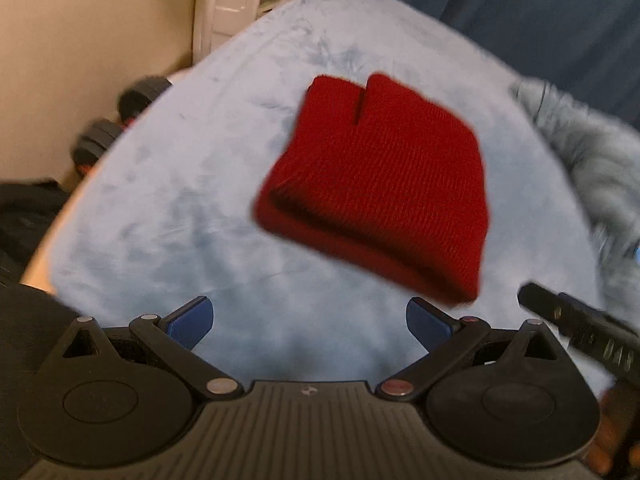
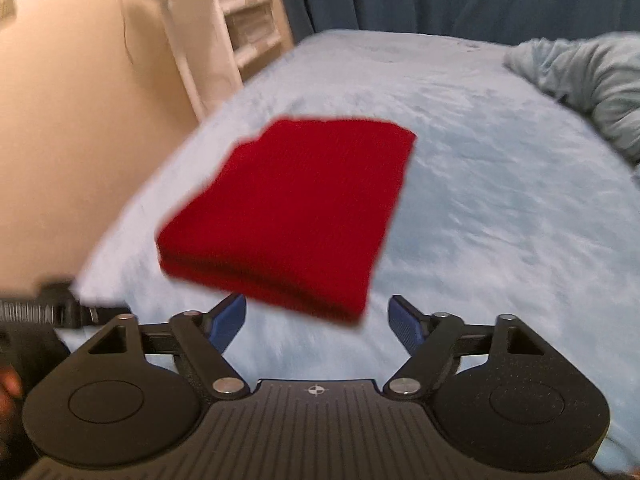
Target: Fold small clothes
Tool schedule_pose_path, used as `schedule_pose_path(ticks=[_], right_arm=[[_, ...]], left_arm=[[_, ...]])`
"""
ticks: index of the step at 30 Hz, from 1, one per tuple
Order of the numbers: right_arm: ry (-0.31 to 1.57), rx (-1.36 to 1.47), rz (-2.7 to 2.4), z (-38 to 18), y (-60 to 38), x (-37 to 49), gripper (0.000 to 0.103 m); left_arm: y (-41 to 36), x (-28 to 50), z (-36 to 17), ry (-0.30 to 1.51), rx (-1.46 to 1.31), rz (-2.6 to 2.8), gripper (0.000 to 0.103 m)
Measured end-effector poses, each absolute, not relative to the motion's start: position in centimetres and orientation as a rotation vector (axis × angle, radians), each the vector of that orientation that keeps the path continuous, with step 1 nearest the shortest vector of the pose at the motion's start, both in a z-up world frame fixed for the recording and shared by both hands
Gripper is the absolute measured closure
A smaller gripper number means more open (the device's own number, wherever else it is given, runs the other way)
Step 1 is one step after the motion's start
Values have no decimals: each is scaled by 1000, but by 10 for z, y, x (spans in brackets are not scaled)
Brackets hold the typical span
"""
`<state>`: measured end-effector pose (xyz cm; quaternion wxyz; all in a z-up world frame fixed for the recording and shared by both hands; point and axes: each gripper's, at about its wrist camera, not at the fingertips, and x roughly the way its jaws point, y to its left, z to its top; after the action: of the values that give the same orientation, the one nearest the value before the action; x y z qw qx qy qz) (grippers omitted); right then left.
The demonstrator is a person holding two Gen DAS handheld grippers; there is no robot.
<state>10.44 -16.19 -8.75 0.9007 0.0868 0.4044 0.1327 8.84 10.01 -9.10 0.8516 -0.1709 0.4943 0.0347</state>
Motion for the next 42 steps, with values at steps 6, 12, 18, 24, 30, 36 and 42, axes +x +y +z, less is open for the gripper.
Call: schedule_pose_path(ticks=[6, 12, 18, 24, 30, 36, 42], right_arm=[[897, 376, 235, -93, -196, 245, 15], [1028, 506, 132, -138, -217, 395, 14], [1187, 420, 142, -192, -191, 475, 16], [1176, 335, 220, -200, -198, 443, 67], [1141, 760, -10, -209, -274, 285, 72], [924, 965, -141, -214, -227, 151, 71], [975, 985, -139, -204, -251, 168, 56]], left_arm=[[112, 143, -123, 1081, -605, 57, 0], [127, 186, -159, 1128, -726, 181, 1], [154, 189, -178, 1095, -861, 281, 49], [167, 232, -168, 1138, -724, 195, 64], [179, 370, -158, 1154, -412, -44, 65], [113, 437, -147, 1143, -137, -130, 65], [147, 407, -128, 1079, -283, -174, 47]])
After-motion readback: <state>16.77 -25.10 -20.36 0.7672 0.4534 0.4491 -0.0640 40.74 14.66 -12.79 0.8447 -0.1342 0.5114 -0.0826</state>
